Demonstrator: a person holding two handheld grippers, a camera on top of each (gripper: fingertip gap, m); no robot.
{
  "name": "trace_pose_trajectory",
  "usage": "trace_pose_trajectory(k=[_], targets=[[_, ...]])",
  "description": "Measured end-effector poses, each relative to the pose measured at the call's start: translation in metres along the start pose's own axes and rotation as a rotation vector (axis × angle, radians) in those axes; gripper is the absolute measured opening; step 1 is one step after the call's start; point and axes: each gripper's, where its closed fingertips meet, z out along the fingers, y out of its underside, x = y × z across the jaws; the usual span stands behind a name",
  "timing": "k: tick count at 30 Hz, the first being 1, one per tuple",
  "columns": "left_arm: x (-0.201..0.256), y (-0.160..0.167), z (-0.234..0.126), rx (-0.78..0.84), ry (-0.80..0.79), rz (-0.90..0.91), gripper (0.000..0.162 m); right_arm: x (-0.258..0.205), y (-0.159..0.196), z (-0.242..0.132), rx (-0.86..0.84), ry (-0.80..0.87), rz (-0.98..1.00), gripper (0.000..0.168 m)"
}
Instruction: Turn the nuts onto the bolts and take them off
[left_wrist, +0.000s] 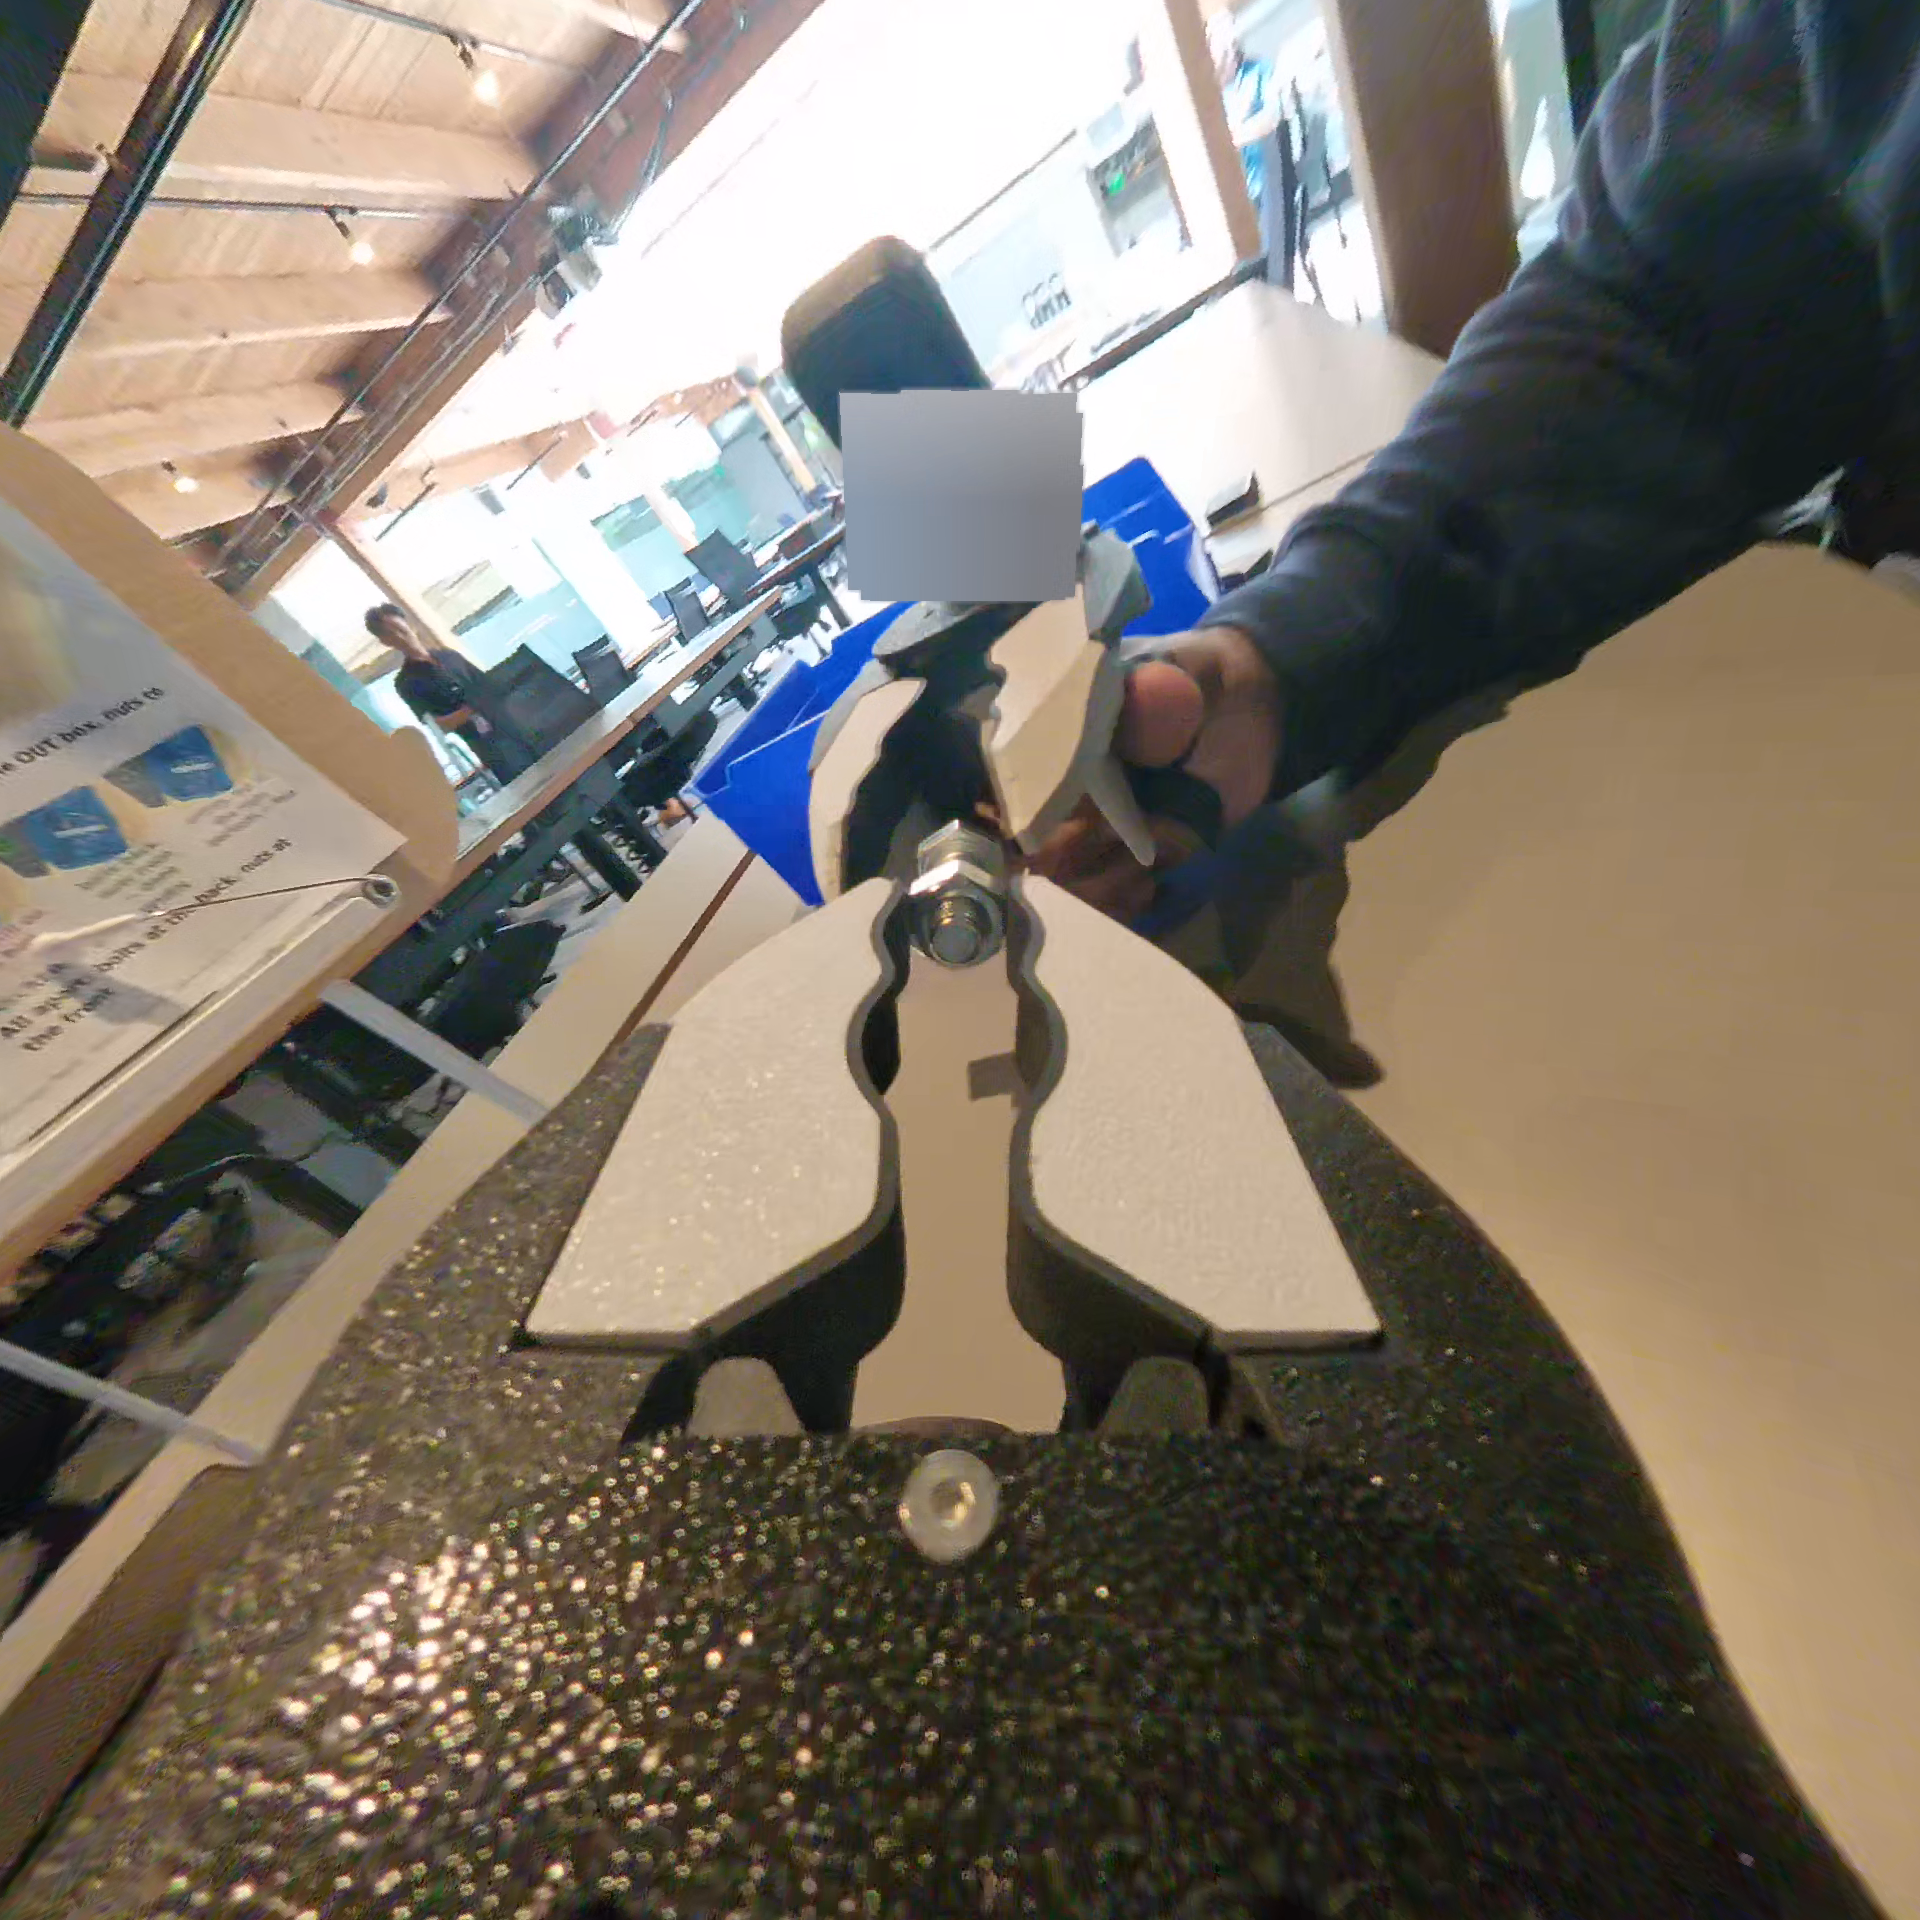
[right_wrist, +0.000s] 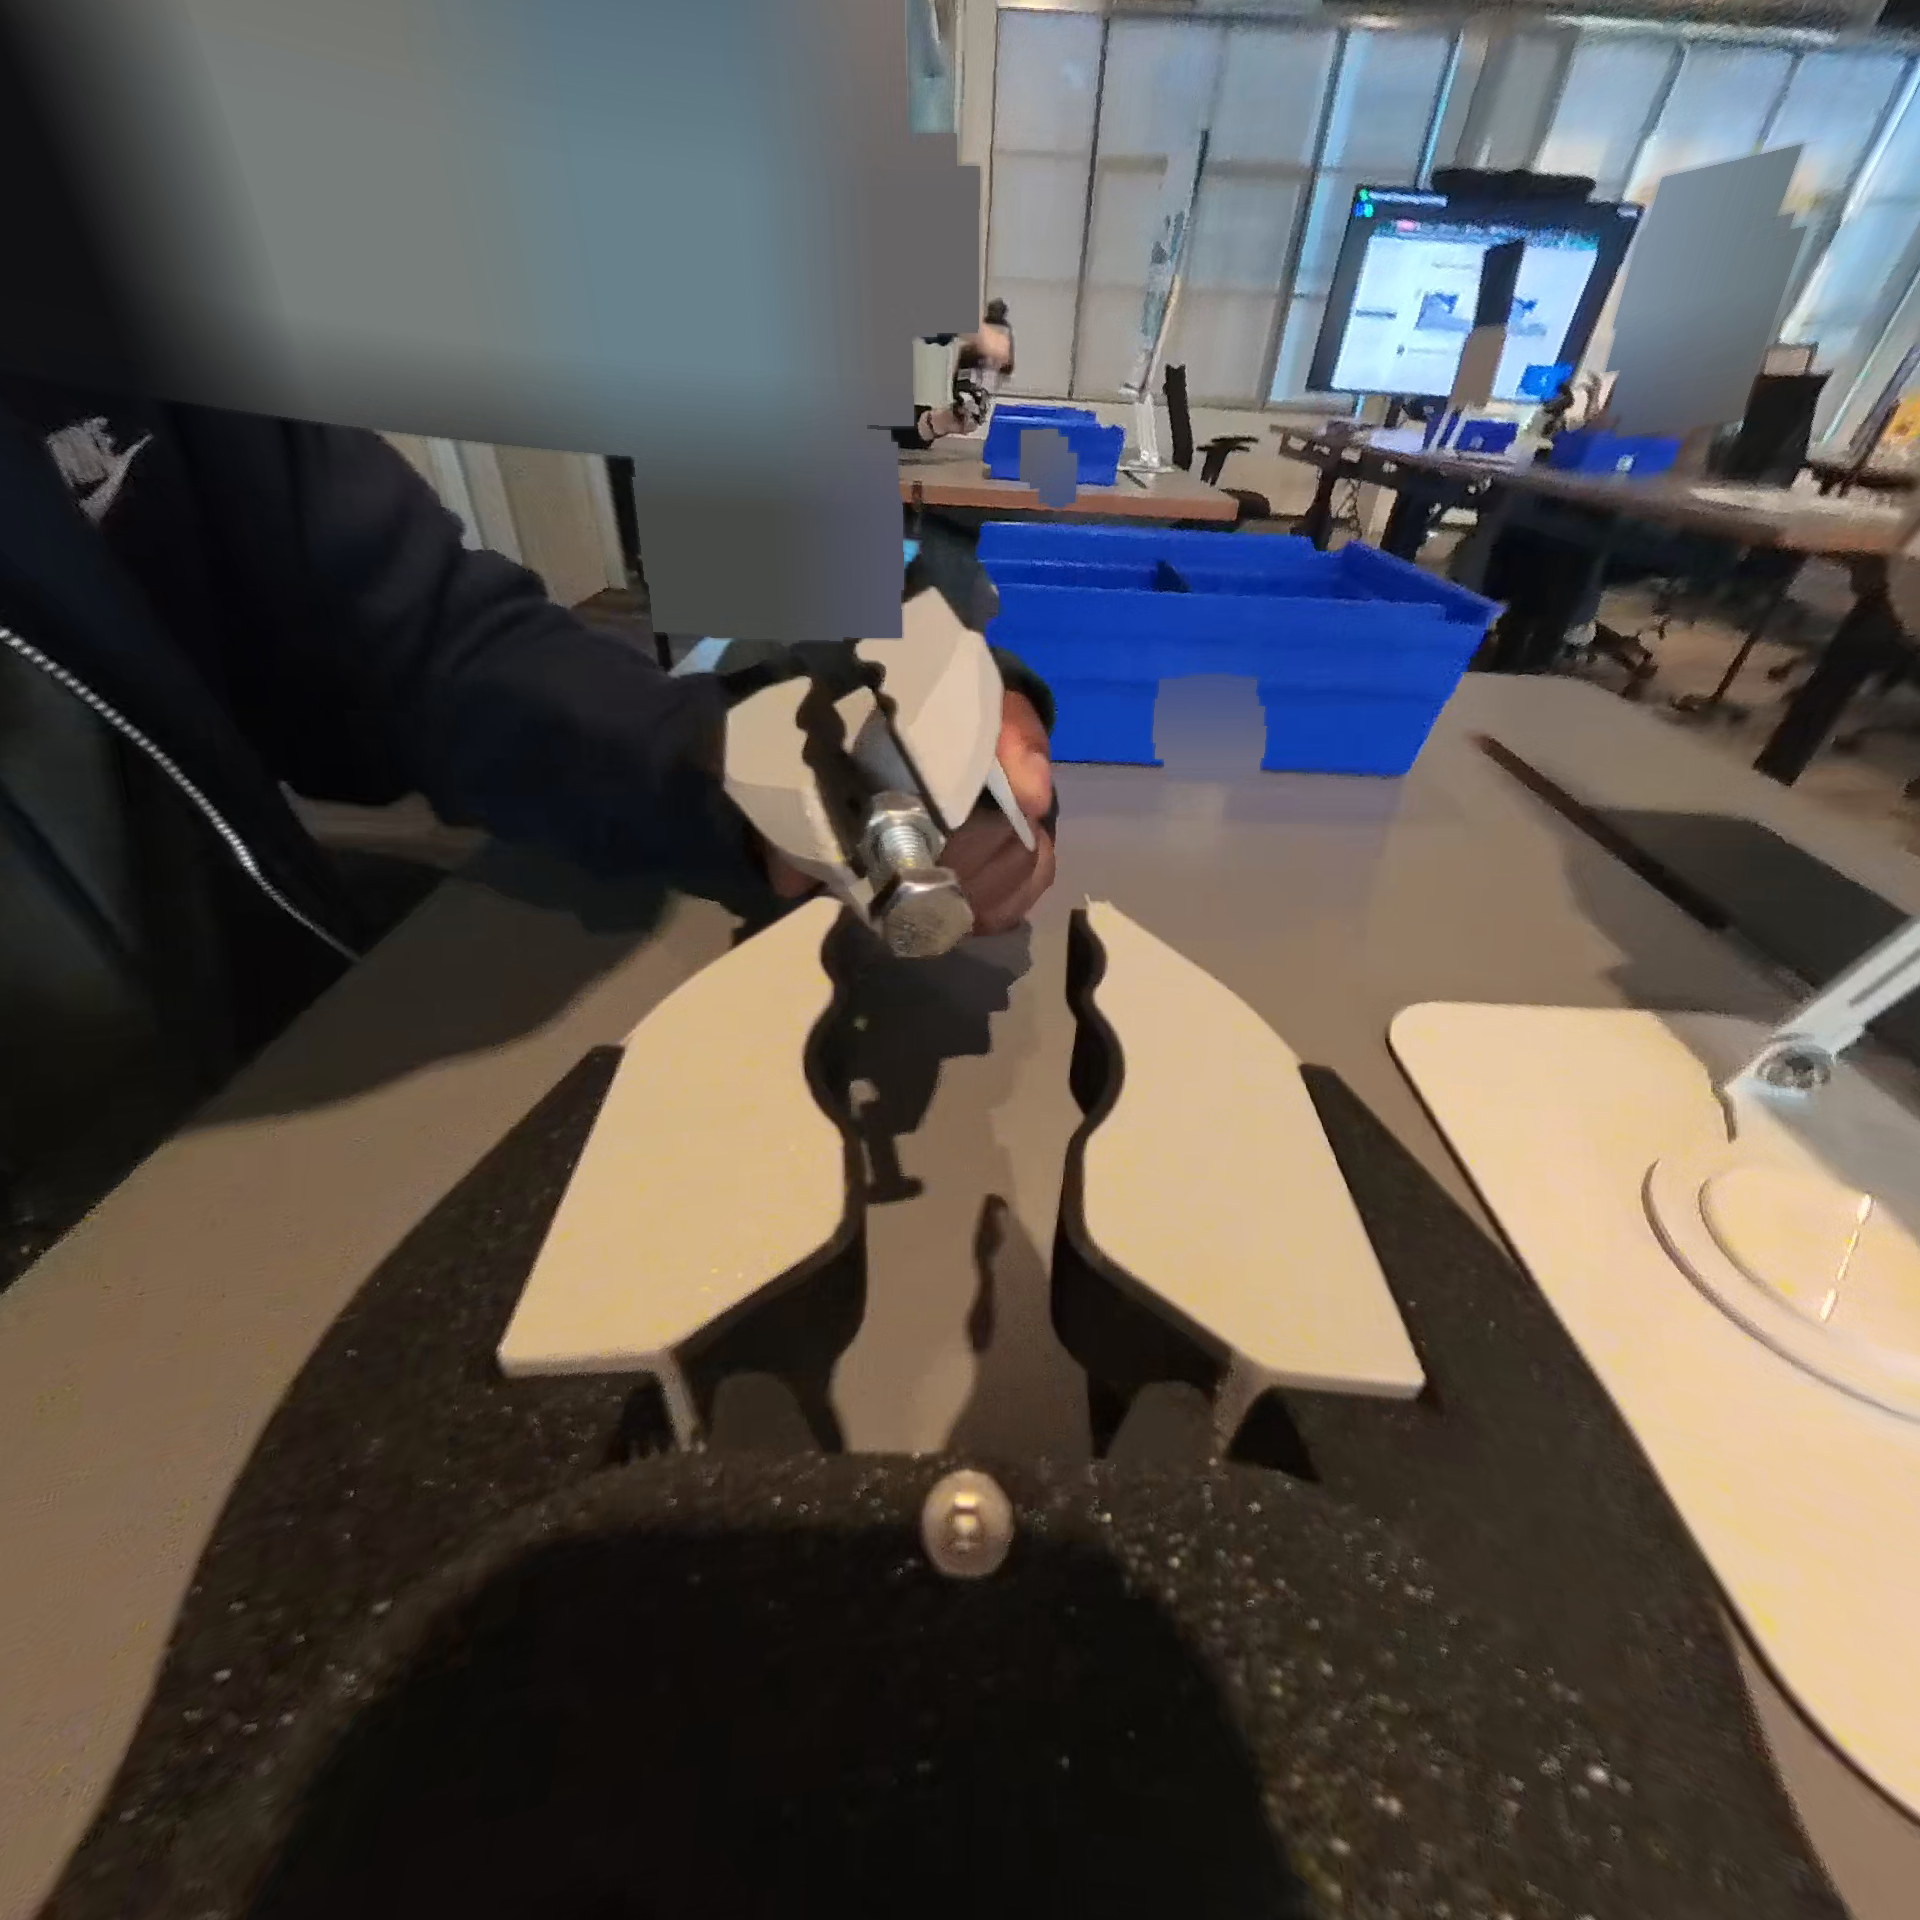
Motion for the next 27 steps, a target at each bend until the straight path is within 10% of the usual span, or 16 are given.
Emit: trace_pose_trajectory(k=[16,27], targets=[[0.004,-0.006,0.001,0.063,0.050,-0.118,0.017,-0.016,-0.003,0.005,0.022,-0.050,-0.060,0.018],[0.001,0.005,0.001,-0.070,-0.033,0.125,0.017,-0.008,0.002,0.007,0.067,-0.248,0.615,0.024]])
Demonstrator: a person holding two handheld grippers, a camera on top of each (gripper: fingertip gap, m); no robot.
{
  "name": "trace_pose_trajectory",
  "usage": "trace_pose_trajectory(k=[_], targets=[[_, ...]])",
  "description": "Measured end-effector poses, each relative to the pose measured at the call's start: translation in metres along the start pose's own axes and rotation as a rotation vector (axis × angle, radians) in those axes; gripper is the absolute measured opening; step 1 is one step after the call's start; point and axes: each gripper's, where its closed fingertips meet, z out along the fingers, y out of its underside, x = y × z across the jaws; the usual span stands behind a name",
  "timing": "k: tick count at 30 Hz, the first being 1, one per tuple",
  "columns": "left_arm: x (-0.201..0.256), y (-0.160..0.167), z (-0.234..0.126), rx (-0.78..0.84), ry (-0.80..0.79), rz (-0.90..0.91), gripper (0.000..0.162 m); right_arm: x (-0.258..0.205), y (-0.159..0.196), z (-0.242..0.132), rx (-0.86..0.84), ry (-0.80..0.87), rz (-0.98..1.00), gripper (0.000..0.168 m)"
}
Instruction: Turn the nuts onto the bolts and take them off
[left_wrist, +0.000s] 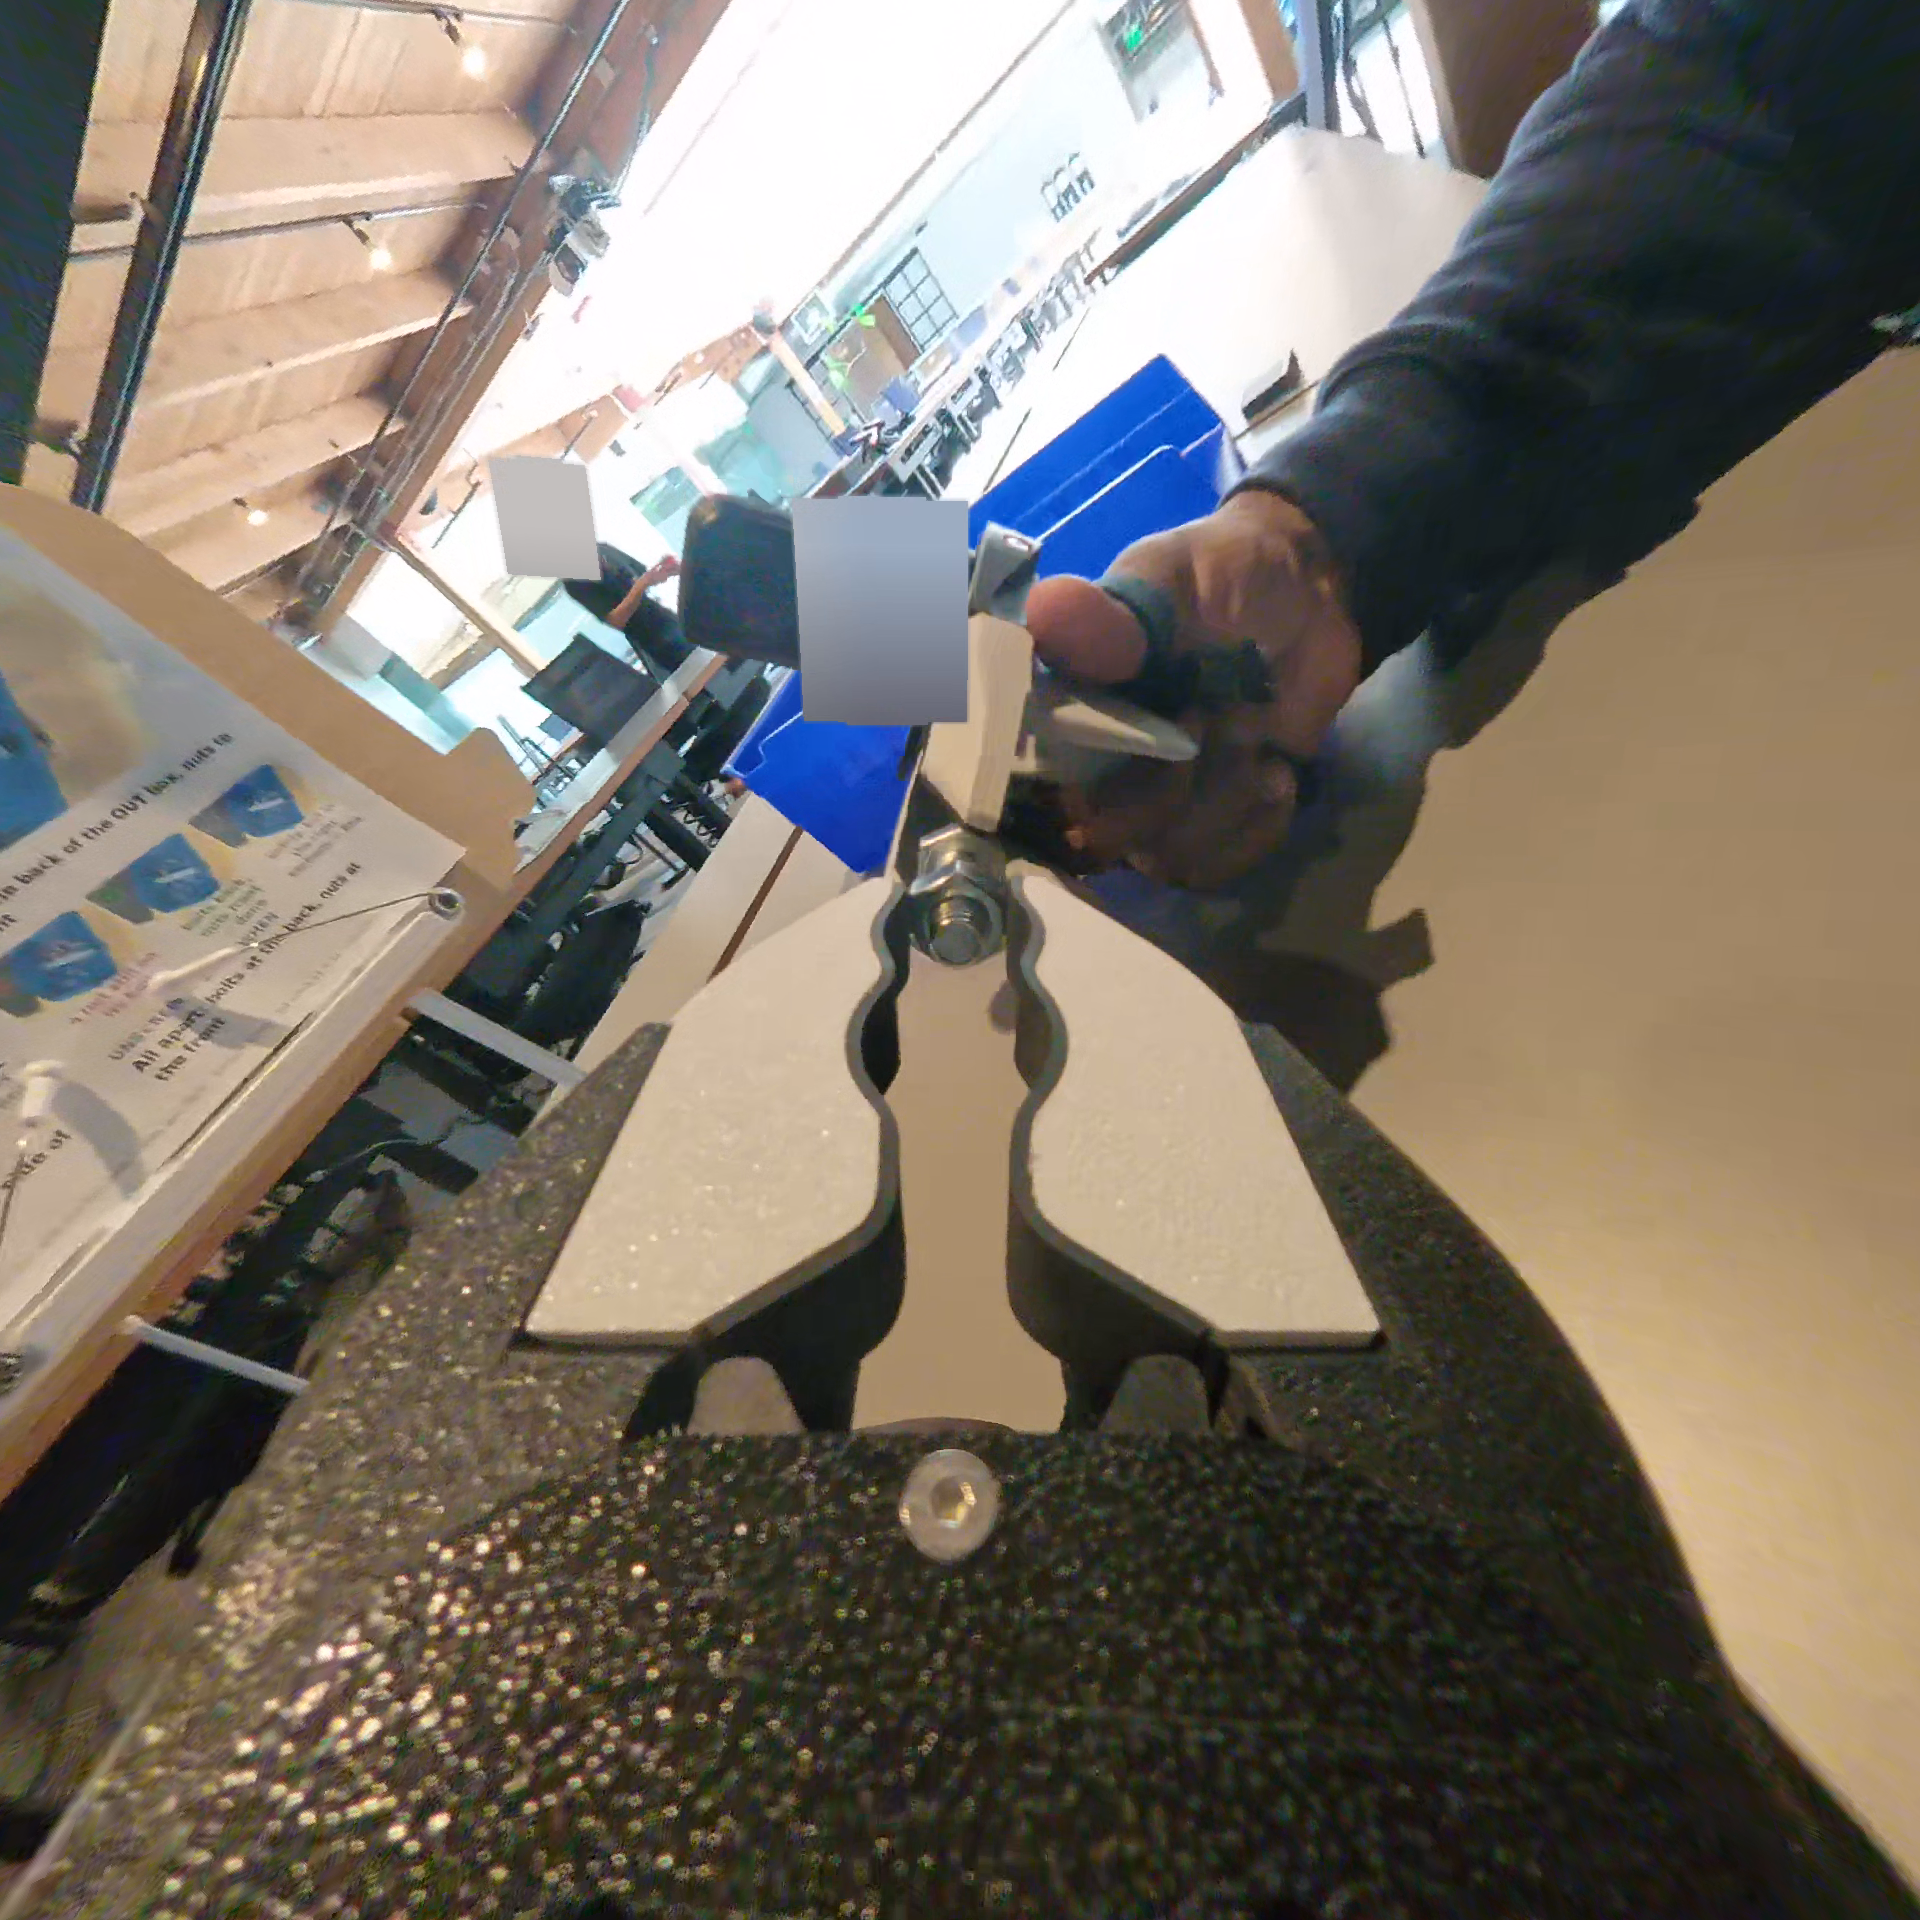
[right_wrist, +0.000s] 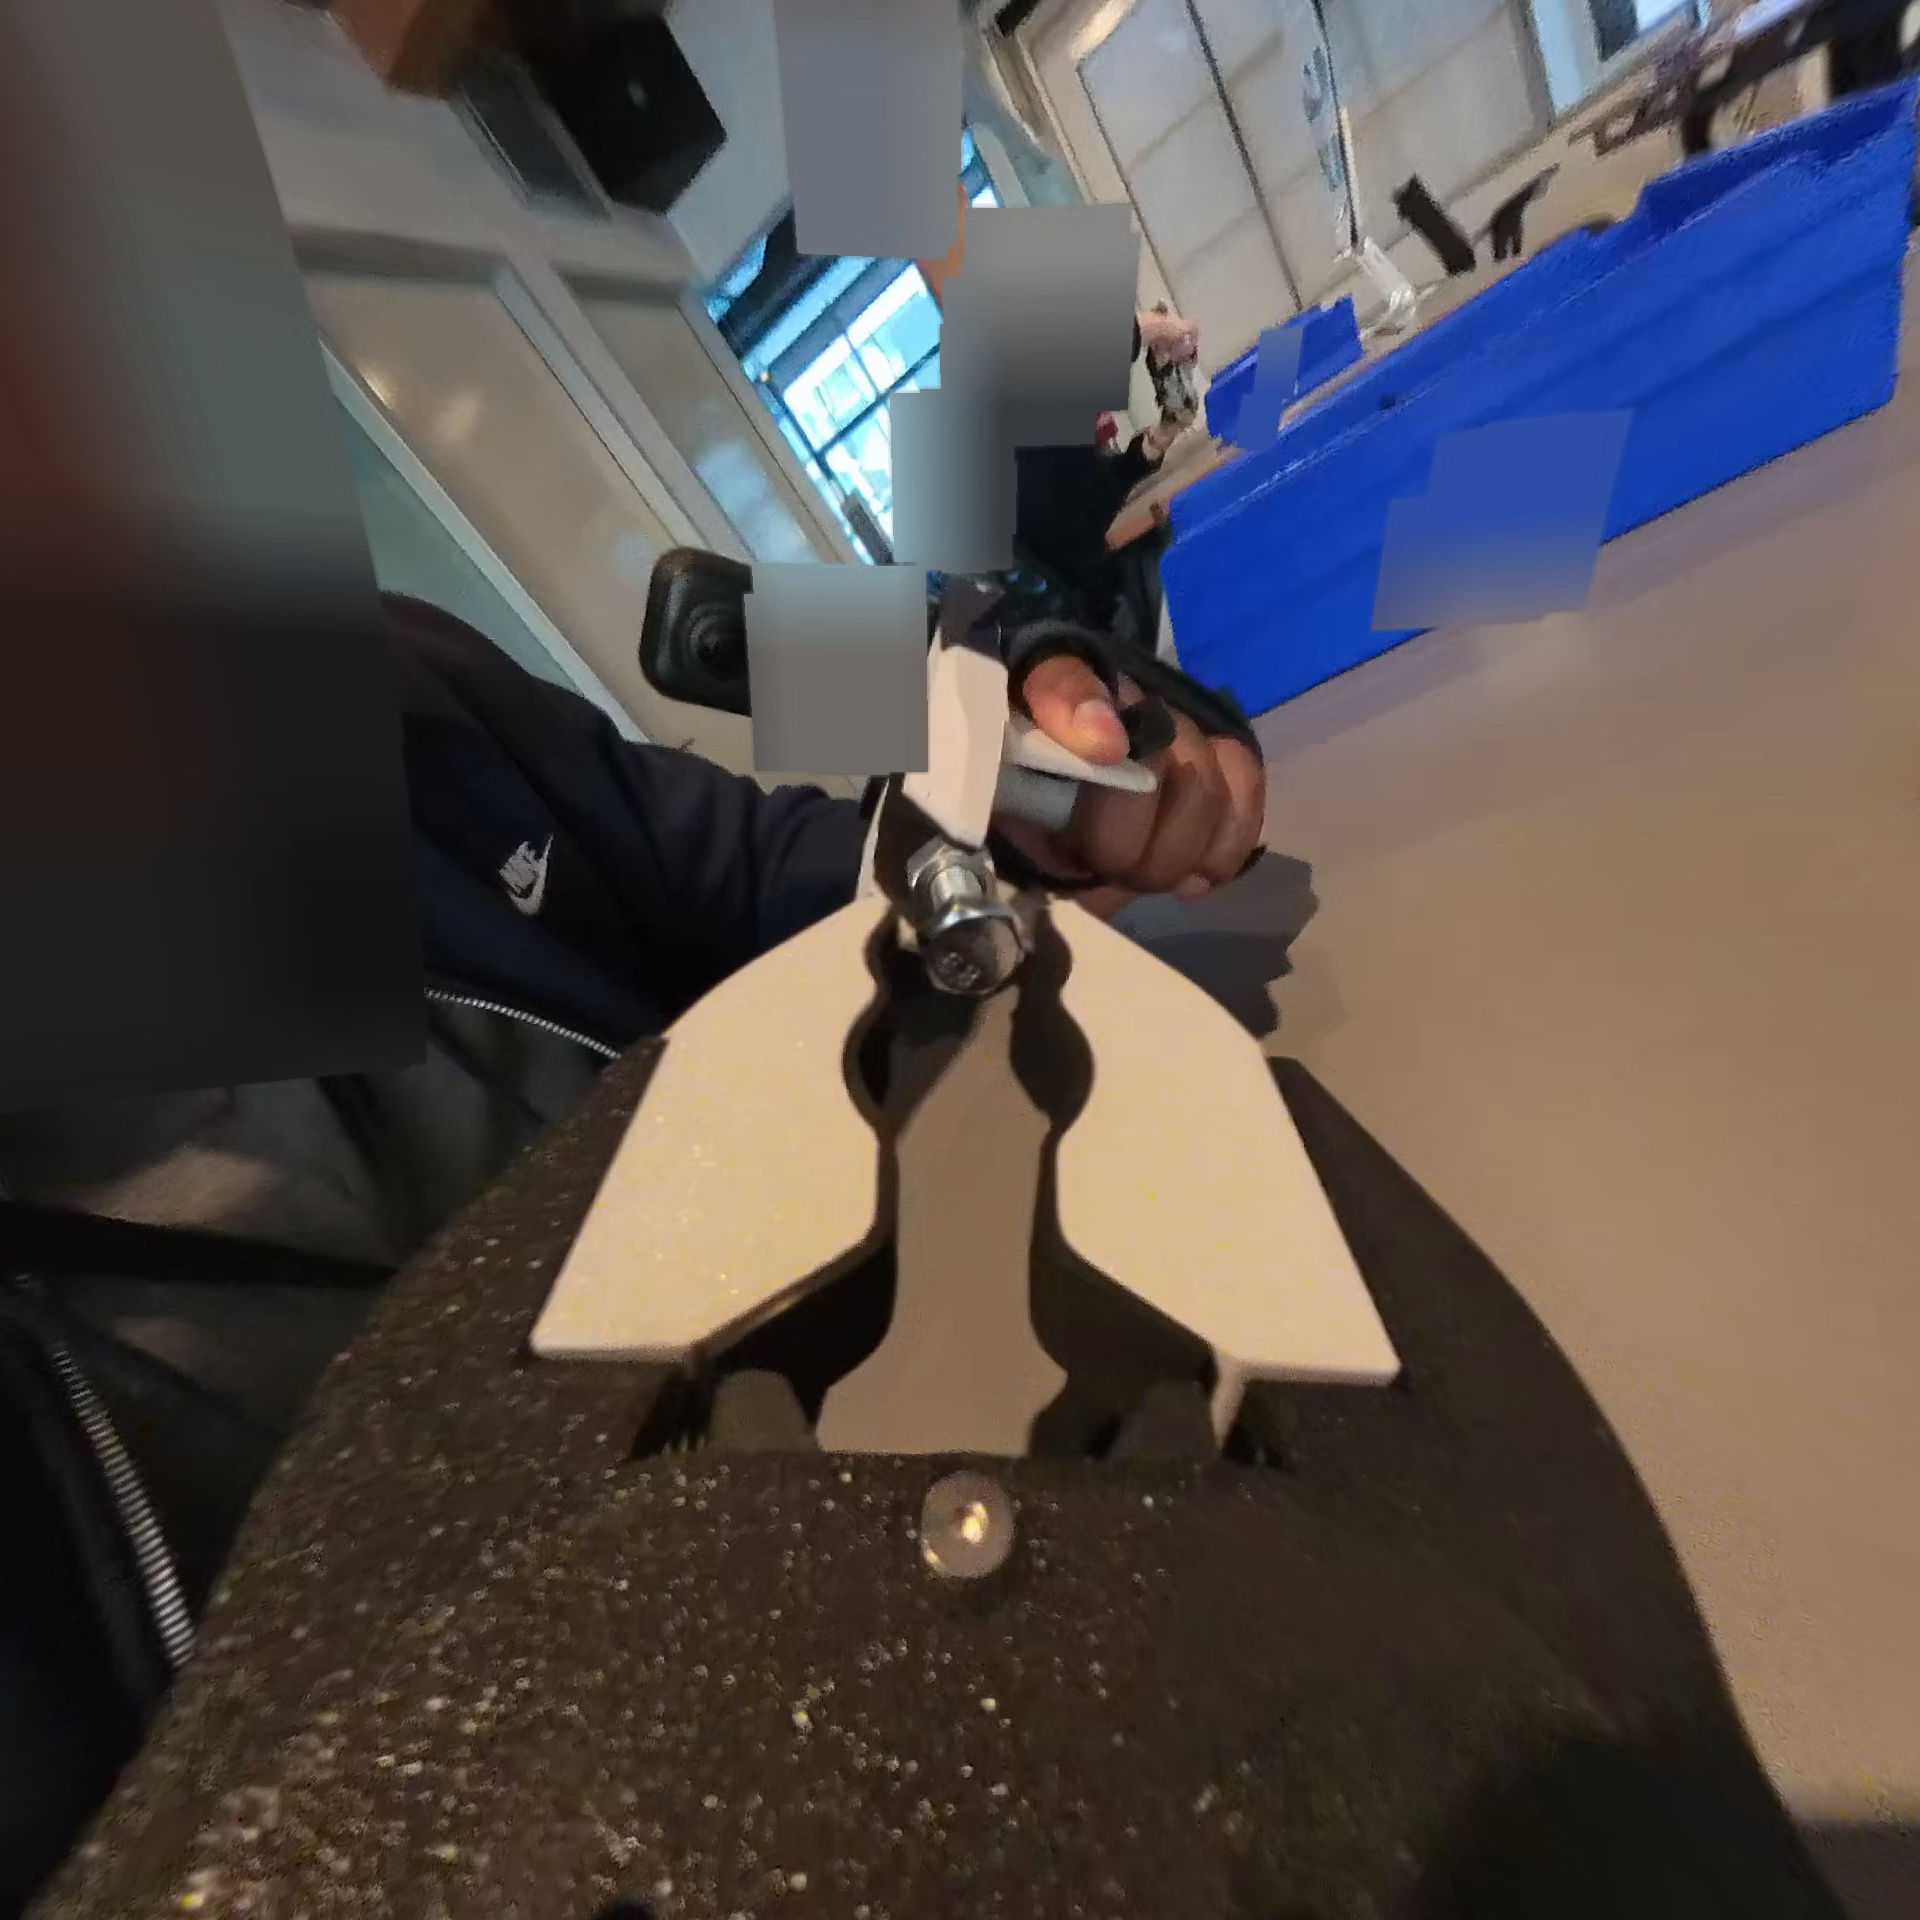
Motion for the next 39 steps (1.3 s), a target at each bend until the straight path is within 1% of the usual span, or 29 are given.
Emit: trace_pose_trajectory(k=[2,4,7,11,13,15,17,18,21,23,27,29,31,33,36,39], targets=[[-0.001,-0.002,0.000,0.030,0.009,-0.071,0.017,0.005,-0.005,-0.002,0.029,0.040,-0.048,0.044],[-0.006,-0.007,-0.002,0.086,0.011,-0.163,0.017,0.007,-0.010,-0.004,0.042,0.097,-0.158,0.051],[-0.013,-0.012,-0.006,0.149,0.016,-0.277,0.017,0.004,-0.013,-0.006,0.033,0.170,-0.361,0.047],[-0.014,-0.015,-0.007,0.200,0.052,-0.379,0.017,-0.005,-0.013,-0.003,-0.010,0.269,-0.623,0.034],[-0.012,-0.017,-0.007,0.223,0.076,-0.420,0.017,-0.007,-0.012,0.000,-0.033,0.299,-0.690,0.029],[-0.010,-0.016,-0.005,0.224,0.100,-0.441,0.017,-0.010,-0.008,0.003,-0.051,0.293,-0.717,0.023],[-0.006,-0.016,-0.004,0.220,0.119,-0.445,0.017,-0.010,-0.007,0.004,-0.056,0.298,-0.726,0.018],[-0.005,-0.016,-0.003,0.216,0.120,-0.441,0.017,-0.010,-0.007,0.003,-0.055,0.297,-0.721,0.018],[-0.006,-0.012,-0.003,0.180,0.099,-0.386,0.017,-0.007,-0.006,0.003,-0.069,0.269,-0.600,0.017],[-0.006,-0.008,-0.003,0.145,0.072,-0.316,0.017,-0.004,-0.005,0.004,-0.060,0.225,-0.444,0.017],[-0.006,0.000,-0.002,0.045,0.011,-0.119,0.017,0.002,-0.002,0.004,0.002,0.089,-0.041,0.017],[-0.006,0.001,-0.001,0.025,-0.003,-0.094,0.017,0.003,-0.004,0.002,0.047,0.027,0.067,0.020],[-0.006,0.000,-0.001,0.052,0.006,-0.159,0.017,0.008,-0.010,-0.001,0.095,0.039,0.056,0.037],[-0.011,-0.004,-0.003,0.097,0.007,-0.234,0.017,0.008,-0.012,-0.003,0.088,0.081,-0.044,0.043],[-0.016,-0.006,-0.005,0.133,0.014,-0.311,0.017,0.004,-0.014,-0.002,0.049,0.151,-0.233,0.042],[-0.014,-0.007,-0.005,0.155,0.040,-0.356,0.017,0.000,-0.012,0.001,0.004,0.215,-0.382,0.037]])
